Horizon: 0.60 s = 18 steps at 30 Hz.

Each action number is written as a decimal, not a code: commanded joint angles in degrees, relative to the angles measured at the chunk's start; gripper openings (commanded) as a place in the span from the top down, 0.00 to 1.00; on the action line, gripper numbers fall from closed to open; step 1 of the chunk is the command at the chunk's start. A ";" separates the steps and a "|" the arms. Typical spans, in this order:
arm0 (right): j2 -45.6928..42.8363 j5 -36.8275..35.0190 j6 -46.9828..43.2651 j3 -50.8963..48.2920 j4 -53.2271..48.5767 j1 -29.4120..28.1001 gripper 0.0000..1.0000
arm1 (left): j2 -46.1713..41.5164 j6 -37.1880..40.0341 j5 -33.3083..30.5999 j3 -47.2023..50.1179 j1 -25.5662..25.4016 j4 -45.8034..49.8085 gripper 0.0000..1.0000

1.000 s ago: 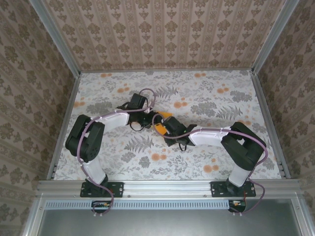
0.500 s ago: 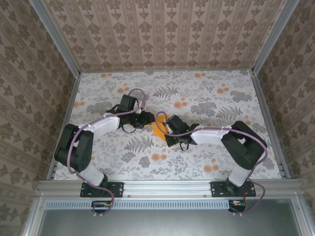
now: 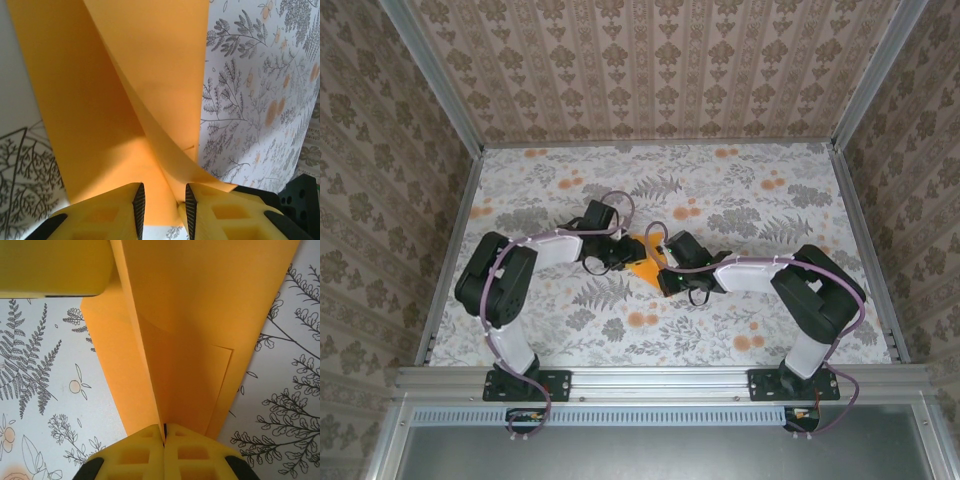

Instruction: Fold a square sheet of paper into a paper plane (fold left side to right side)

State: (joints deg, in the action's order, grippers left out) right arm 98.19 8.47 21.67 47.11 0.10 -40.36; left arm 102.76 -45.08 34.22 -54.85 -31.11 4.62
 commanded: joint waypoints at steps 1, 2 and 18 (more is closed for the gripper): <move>-1.17 2.30 1.27 -0.97 0.71 0.45 0.98 | 1.83 -0.87 0.94 -2.02 -0.61 -1.27 0.69; -1.12 2.42 1.27 -0.97 0.72 0.57 0.98 | 2.19 -0.96 0.94 -2.31 -0.70 -1.52 0.70; 0.94 5.26 1.50 -0.09 0.88 1.64 0.94 | 6.05 -0.67 -0.86 -4.20 -0.88 0.93 0.65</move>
State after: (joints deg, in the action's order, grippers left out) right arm 98.32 12.14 22.72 47.00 0.30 -39.13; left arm 107.61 -45.47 34.20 -57.58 -31.86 3.84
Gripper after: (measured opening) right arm 0.054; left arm 0.346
